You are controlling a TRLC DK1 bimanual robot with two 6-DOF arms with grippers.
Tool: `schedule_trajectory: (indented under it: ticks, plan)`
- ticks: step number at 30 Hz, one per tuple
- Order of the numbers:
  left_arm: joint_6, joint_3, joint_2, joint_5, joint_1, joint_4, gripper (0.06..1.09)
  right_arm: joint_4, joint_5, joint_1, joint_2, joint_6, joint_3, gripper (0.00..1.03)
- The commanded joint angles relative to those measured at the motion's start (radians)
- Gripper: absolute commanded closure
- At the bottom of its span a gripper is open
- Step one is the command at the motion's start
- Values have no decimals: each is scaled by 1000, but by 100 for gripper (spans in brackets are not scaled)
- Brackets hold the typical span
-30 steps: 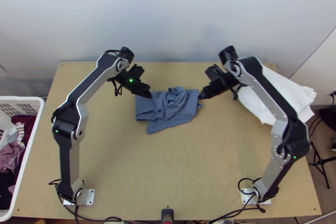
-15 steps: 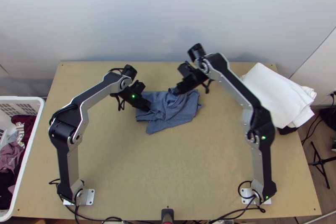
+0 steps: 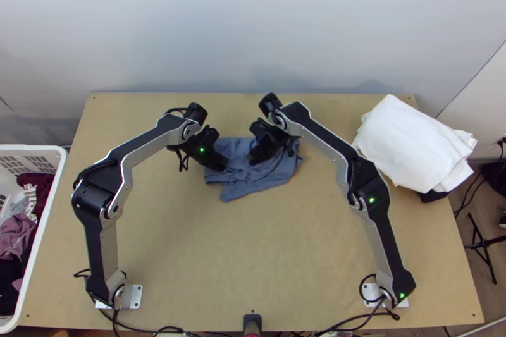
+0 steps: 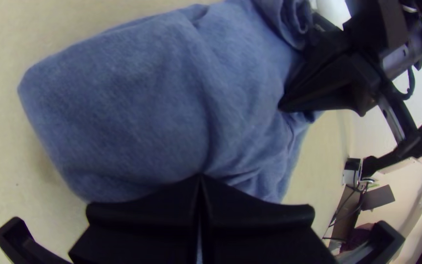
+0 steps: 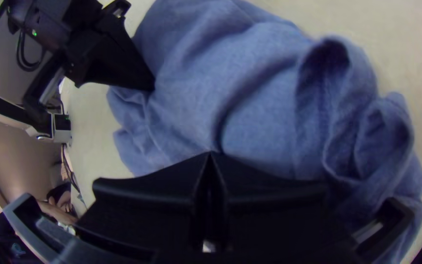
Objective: Fold the t-shirt
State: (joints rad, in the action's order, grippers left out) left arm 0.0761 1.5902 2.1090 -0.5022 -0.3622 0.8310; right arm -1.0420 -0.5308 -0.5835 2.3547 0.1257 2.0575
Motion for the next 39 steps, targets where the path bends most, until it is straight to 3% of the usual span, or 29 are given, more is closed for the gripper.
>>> schedule_trajectory:
  ticks: [1,9,14,20,26,34,39]
  plan:
    - [4,-4,2,8,-9,-4,104,74,51,108,-144,45,-277,100]
    - [10,-1,9,8,-9,-4,104,96,100,352,-420,153,-583,100]
    - [11,-12,3,7,-9,-1,104,76,97,407,-523,166,-620,100]
    - [30,-15,-24,7,-18,13,104,76,97,292,-537,74,-479,100]
    - [44,-26,-27,7,-11,16,104,76,95,136,-368,-6,-243,100]
    - [53,-53,-29,8,-4,17,104,74,95,-4,-103,-41,32,100]
    - [45,-49,-32,7,-1,16,104,74,95,-50,-25,-57,75,100]
